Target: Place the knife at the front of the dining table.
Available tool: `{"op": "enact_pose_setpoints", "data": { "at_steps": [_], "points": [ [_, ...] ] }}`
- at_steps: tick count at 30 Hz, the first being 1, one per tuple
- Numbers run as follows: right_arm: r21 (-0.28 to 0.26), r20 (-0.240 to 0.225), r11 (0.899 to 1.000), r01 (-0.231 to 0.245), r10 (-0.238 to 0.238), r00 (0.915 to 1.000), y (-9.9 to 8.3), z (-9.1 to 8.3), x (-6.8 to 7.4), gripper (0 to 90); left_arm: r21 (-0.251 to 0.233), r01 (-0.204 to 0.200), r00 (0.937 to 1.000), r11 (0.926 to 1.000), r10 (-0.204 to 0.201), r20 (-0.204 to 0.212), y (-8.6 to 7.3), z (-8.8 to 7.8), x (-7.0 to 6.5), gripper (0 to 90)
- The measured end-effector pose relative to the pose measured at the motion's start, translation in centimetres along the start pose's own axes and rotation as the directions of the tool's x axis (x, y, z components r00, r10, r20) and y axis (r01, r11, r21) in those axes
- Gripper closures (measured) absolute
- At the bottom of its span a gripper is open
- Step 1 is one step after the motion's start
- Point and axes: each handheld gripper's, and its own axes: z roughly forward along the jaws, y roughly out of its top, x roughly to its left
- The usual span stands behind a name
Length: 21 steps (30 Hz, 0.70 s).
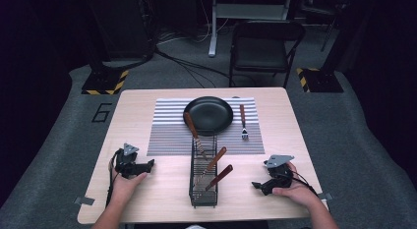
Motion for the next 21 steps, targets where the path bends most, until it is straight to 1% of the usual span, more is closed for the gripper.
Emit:
{"op": "enact_pose_setpoints", "data": {
  "at_steps": [2, 6, 21],
  "points": [
    [0.001, 0.000, 1.000, 0.000, 0.000, 1.0000, 0.00, 0.00, 0.00, 0.0, 0.002, -0.005, 1.0000, 1.0000, 0.005, 0.001, 0.02, 0.00, -0.01, 10.9],
    [0.000, 0.000, 1.000, 0.000, 0.000, 1.0000, 0.00, 0.00, 0.00, 0.0, -0.001, -0.002, 1.0000, 1.0000, 0.002, 0.008, 0.01, 0.03, -0.09, 10.9],
    [0.001, 0.000, 1.000, 0.000, 0.000, 1.0000, 0.00, -0.01, 0.00, 0.0, 0.000, 0.002, 1.0000, 1.0000, -0.002, 0.002, 0.04, 0.04, -0.11, 11.2]
  ]
}}
